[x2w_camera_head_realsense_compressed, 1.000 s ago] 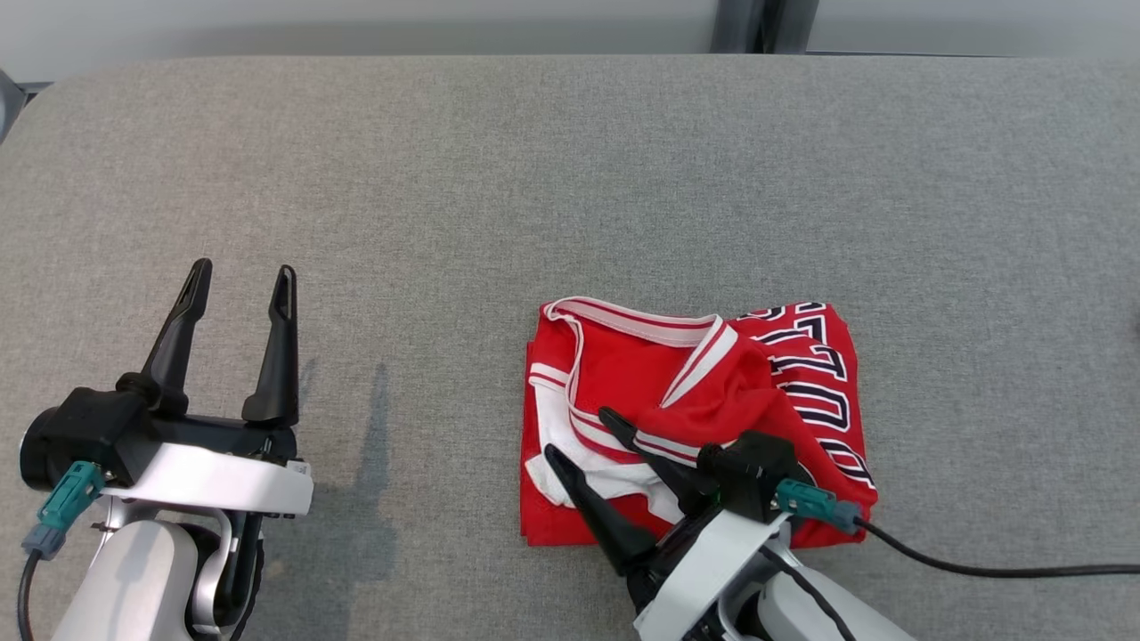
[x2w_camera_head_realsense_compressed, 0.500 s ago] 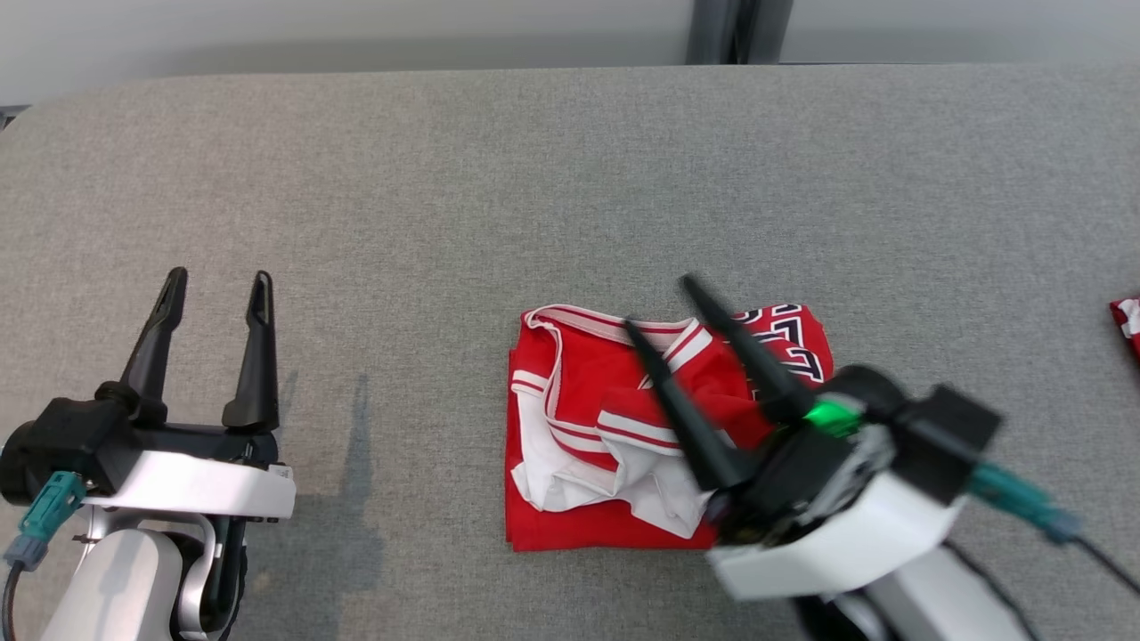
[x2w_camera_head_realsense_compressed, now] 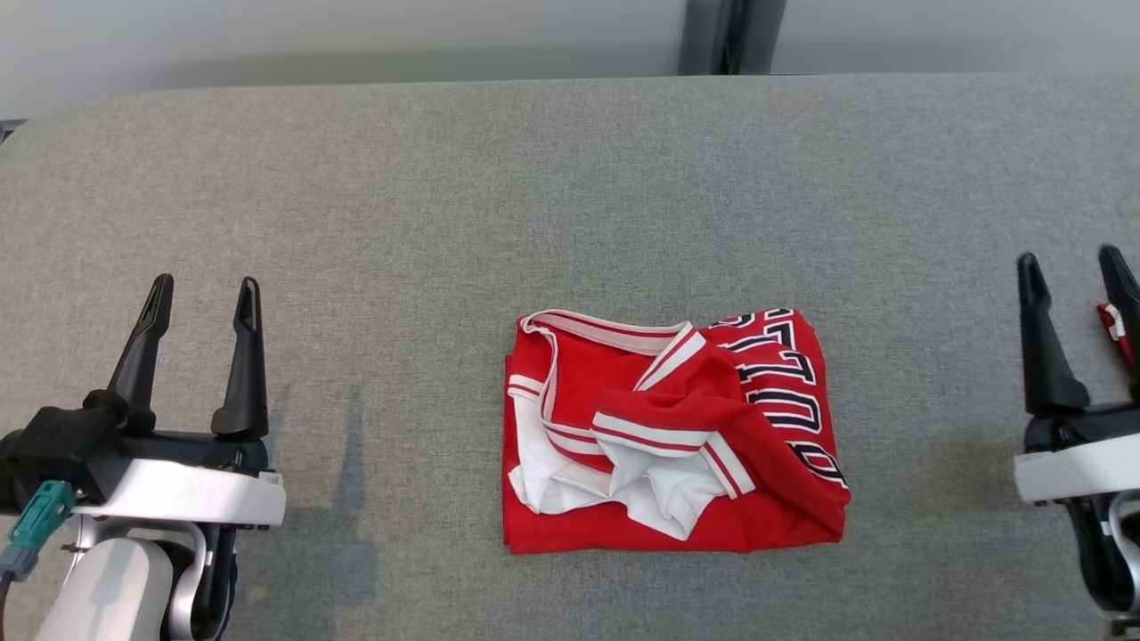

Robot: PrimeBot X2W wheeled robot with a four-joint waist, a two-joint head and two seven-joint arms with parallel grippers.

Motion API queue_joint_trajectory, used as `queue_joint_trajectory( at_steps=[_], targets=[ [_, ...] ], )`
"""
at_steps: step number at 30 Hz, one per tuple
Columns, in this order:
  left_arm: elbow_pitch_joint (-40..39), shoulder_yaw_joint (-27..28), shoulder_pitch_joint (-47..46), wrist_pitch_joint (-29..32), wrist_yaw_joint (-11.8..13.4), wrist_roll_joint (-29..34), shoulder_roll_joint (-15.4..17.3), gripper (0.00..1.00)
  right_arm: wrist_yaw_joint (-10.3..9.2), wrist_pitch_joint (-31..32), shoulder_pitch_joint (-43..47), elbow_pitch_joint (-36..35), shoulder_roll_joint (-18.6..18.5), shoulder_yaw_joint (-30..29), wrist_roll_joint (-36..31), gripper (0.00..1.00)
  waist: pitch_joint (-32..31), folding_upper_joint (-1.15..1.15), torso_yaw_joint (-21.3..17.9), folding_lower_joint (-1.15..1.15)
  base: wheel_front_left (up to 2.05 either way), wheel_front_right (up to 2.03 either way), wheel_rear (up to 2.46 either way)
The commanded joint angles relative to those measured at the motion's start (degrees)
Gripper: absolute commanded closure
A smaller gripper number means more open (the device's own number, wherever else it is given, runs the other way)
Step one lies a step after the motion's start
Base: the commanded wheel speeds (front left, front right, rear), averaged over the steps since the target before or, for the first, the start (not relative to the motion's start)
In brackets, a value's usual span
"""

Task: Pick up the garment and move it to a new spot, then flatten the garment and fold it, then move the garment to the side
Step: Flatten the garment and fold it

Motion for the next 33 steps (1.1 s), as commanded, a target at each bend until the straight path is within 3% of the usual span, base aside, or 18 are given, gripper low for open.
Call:
queue_joint_trajectory(
  at_steps=[1,18,19,20,21,26,33],
  targets=[
    [0.06,0.1,0.18,-0.16,0.4,0.0,0.45,0.0,0.03,0.24,0.5,1.93,-0.95,-1.32,-0.9,0.0,-0.04,0.0,0.07,0.0,0.0,0.0,0.0],
    [0.07,-0.89,-0.05,0.21,0.54,-0.26,0.71,0.0,0.02,-1.16,-0.88,7.0,-0.88,-0.8,0.45,0.0,-0.12,0.0,0.27,0.0,0.0,0.0,0.0],
    [0.07,-0.97,-0.16,0.22,0.51,-0.27,0.66,0.0,0.02,-1.18,-0.96,6.97,-0.85,-0.51,0.7,0.58,-0.1,0.0,0.37,0.0,0.0,0.0,0.0],
    [0.07,-1.05,-0.24,0.21,0.49,-0.29,0.61,0.0,0.03,-0.61,-0.86,7.06,-0.83,0.19,1.07,0.93,-0.07,0.0,0.48,0.0,0.0,0.0,0.0],
    [0.06,-1.12,-0.31,0.21,0.51,-0.32,0.56,0.0,0.02,-0.31,-0.87,7.1,-0.95,0.87,1.22,1.0,-0.03,0.0,0.59,0.0,0.0,0.0,0.0],
    [0.29,-1.69,-0.94,0.16,0.32,-0.36,0.03,0.0,0.03,0.64,-2.4,7.71,-0.57,6.13,2.35,1.0,0.12,0.0,1.62,0.0,0.0,0.0,0.0],
    [1.08,-2.92,-2.17,-0.05,-0.27,-0.21,-1.16,0.0,0.02,-0.02,-6.13,12.99,0.8,19.08,5.98,1.0,0.26,0.0,3.85,0.0,0.0,0.0,0.0]
  ],
)
